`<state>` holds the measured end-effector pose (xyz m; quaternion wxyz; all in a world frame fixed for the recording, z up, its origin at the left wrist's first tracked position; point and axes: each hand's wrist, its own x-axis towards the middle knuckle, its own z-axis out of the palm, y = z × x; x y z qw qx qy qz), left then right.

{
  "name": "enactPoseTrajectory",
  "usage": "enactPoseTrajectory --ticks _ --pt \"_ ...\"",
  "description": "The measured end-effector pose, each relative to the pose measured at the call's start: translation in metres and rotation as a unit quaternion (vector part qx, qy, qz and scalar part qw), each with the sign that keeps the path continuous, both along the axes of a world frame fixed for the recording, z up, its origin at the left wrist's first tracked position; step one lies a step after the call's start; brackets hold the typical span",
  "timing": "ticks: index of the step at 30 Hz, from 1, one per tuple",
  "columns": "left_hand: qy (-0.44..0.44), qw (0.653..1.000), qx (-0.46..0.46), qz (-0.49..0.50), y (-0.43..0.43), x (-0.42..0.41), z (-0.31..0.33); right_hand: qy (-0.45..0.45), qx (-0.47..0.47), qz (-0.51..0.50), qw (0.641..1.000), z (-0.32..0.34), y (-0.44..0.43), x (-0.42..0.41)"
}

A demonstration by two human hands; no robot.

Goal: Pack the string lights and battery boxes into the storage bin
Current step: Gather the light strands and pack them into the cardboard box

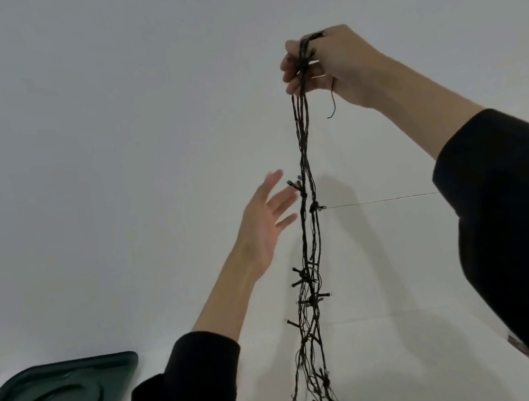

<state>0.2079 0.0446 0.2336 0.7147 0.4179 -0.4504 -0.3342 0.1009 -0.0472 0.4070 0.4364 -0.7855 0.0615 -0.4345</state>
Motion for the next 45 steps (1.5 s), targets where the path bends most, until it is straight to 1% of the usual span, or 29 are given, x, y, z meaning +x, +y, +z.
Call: enactPoseTrajectory --ticks 1,3,4,5,7,9,11,12,13,16,19,21,23,24,25,28,30,31,32,34,35,36,37,39,40,42,44,45 --pt "-0.066 0.998 0.018 -0.005 -0.001 -0.009 0.006 -0.003 -0.004 0.001 1.000 0.000 0.001 0.000" --pt "-0.215 0.975 0.062 -0.019 -0.002 -0.019 0.006 -0.020 0.003 0.006 1.000 0.000 0.001 0.000" --pt "-0.263 0.961 0.080 -0.025 -0.001 -0.020 0.001 -0.035 0.014 0.007 0.999 0.000 0.000 -0.001" --pt "-0.291 0.951 0.099 -0.027 0.000 -0.019 -0.005 -0.049 0.026 0.005 0.998 0.001 -0.002 -0.003" --pt "-0.286 0.950 0.124 -0.022 0.004 -0.010 -0.016 -0.079 0.057 0.001 0.995 0.003 -0.008 -0.007" --pt "-0.224 0.964 0.146 -0.009 0.007 0.002 -0.021 -0.114 0.099 -0.002 0.988 0.003 -0.017 -0.013" --pt "-0.129 0.980 0.152 -0.029 0.011 0.011 -0.022 -0.142 0.136 -0.014 0.980 -0.002 -0.027 -0.018" --pt "-0.095 0.982 0.156 -0.047 0.013 0.016 -0.021 -0.150 0.151 -0.022 0.977 -0.006 -0.032 -0.021" --pt "-0.090 0.981 0.164 -0.058 0.017 0.020 -0.018 -0.157 0.167 -0.028 0.973 -0.011 -0.037 -0.024" --pt "-0.132 0.973 0.187 -0.044 0.028 0.035 -0.009 -0.166 0.218 -0.051 0.960 -0.032 -0.055 -0.037" --pt "-0.183 0.961 0.209 -0.018 0.039 0.051 0.006 -0.183 0.284 -0.047 0.940 -0.061 -0.074 -0.050" --pt "-0.257 0.939 0.229 -0.002 0.044 0.057 0.014 -0.196 0.319 -0.038 0.926 -0.085 -0.083 -0.060" --pt "-0.341 0.909 0.237 0.027 0.048 0.060 0.023 -0.189 0.337 -0.031 0.922 -0.112 -0.092 -0.069" --pt "-0.366 0.899 0.238 0.037 0.051 0.063 0.027 -0.174 0.339 -0.026 0.924 -0.126 -0.096 -0.074" --pt "-0.371 0.897 0.238 0.035 0.053 0.065 0.031 -0.155 0.343 -0.015 0.926 -0.140 -0.097 -0.081" --pt "-0.328 0.914 0.238 0.005 0.061 0.076 0.042 -0.098 0.346 -0.011 0.933 -0.180 -0.106 -0.094" --pt "-0.297 0.927 0.227 0.019 0.063 0.080 0.046 -0.040 0.334 -0.004 0.942 -0.203 -0.104 -0.100" --pt "-0.303 0.926 0.224 0.041 0.063 0.081 0.048 0.001 0.324 0.010 0.946 -0.213 -0.100 -0.102" --pt "-0.331 0.913 0.228 0.068 0.063 0.082 0.049 0.060 0.307 0.015 0.950 -0.226 -0.100 -0.104" --pt "-0.427 0.859 0.264 0.099 0.063 0.082 0.051 0.203 0.264 0.004 0.943 -0.250 -0.100 -0.105" --pt "-0.460 0.836 0.288 0.086 0.064 0.080 0.051 0.255 0.247 0.001 0.935 -0.262 -0.098 -0.105" --pt "-0.469 0.826 0.308 0.056 0.065 0.078 0.052 0.300 0.230 0.007 0.926 -0.272 -0.095 -0.104" --pt "-0.456 0.831 0.317 0.022 0.065 0.075 0.052 0.339 0.218 0.016 0.915 -0.282 -0.090 -0.102" --pt "-0.412 0.859 0.303 -0.018 0.064 0.069 0.053 0.400 0.187 0.039 0.896 -0.300 -0.082 -0.097" --pt "-0.395 0.871 0.290 -0.020 0.062 0.067 0.053 0.424 0.177 0.055 0.887 -0.307 -0.076 -0.094" --pt "-0.388 0.881 0.270 0.007 0.055 0.060 0.049 0.463 0.161 0.086 0.867 -0.313 -0.065 -0.085" --pt "-0.404 0.877 0.255 0.045 0.048 0.050 0.046 0.463 0.148 0.107 0.867 -0.309 -0.055 -0.074" --pt "-0.411 0.876 0.249 0.054 0.044 0.044 0.045 0.441 0.146 0.106 0.879 -0.302 -0.049 -0.068"
